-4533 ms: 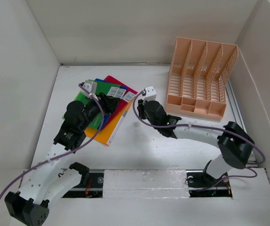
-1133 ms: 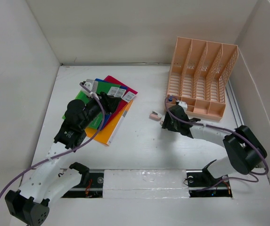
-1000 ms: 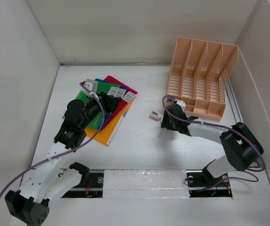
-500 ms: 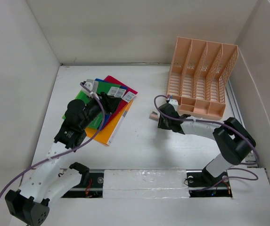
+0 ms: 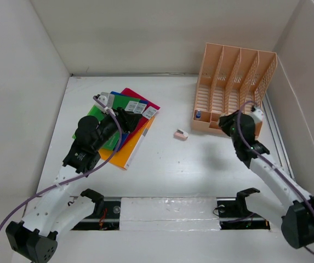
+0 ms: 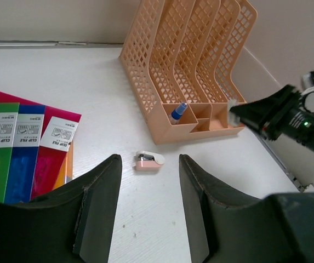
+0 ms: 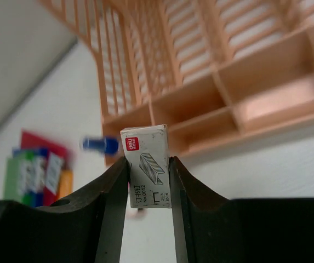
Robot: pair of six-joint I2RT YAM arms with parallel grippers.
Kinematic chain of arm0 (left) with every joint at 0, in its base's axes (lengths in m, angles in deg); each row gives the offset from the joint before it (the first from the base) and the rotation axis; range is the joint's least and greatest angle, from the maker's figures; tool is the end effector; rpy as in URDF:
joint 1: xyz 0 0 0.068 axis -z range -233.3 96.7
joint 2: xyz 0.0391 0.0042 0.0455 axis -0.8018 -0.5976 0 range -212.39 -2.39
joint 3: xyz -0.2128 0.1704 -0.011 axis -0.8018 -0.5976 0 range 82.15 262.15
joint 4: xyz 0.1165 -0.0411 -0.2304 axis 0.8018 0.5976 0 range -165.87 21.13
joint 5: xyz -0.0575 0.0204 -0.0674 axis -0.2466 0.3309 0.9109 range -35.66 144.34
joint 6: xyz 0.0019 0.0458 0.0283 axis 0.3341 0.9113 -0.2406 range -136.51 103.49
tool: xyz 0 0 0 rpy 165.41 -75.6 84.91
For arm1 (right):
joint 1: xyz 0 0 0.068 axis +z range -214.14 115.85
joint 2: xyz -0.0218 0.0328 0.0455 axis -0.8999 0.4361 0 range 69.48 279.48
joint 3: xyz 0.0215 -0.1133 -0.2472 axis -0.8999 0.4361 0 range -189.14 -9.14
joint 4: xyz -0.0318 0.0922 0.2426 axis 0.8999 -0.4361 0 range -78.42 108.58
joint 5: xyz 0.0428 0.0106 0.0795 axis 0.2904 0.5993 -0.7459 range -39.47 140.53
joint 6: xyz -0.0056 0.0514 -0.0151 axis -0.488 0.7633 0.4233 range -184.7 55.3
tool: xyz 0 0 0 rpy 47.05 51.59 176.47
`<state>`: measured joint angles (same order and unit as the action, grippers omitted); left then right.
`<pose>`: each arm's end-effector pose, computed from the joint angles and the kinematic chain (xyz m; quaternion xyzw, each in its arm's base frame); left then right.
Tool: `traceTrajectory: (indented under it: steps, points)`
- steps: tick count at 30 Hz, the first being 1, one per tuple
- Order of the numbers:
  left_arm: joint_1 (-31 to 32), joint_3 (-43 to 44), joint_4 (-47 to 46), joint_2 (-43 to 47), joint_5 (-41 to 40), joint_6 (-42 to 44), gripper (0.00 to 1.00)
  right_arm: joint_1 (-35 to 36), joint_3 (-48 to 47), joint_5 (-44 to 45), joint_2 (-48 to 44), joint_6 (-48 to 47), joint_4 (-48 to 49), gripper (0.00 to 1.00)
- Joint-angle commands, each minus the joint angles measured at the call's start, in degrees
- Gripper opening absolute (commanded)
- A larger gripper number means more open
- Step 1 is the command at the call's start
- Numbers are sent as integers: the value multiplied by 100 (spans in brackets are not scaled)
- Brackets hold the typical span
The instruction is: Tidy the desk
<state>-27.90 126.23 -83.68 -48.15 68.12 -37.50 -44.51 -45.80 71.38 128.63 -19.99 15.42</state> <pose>0.1683 -0.0893 0.3670 0.1147 0.6595 -0.3646 0.6473 0.2215 0.0657 0.2555 0.2748 0.7917 0.1492 0.5248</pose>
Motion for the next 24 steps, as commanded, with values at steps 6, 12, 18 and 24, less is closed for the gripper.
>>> traceTrajectory:
  steps: [6, 12, 18, 24]
  points:
    - [-1, 145, -335, 225, 151, -98, 42, -1980, 713, 78, -783, 1030, 1256, 19]
    - [-1, 110, -352, 339, 151, -115, 42, -2937, 995, -457, -72, 1338, 1801, 18]
    - [-1, 101, -352, 330, 178, -142, 42, -3475, 1021, -862, 456, 1409, 2284, 19]
    - [-1, 119, -361, 225, 239, -142, 43, -3985, 819, -1459, 1193, 1409, 2671, 20]
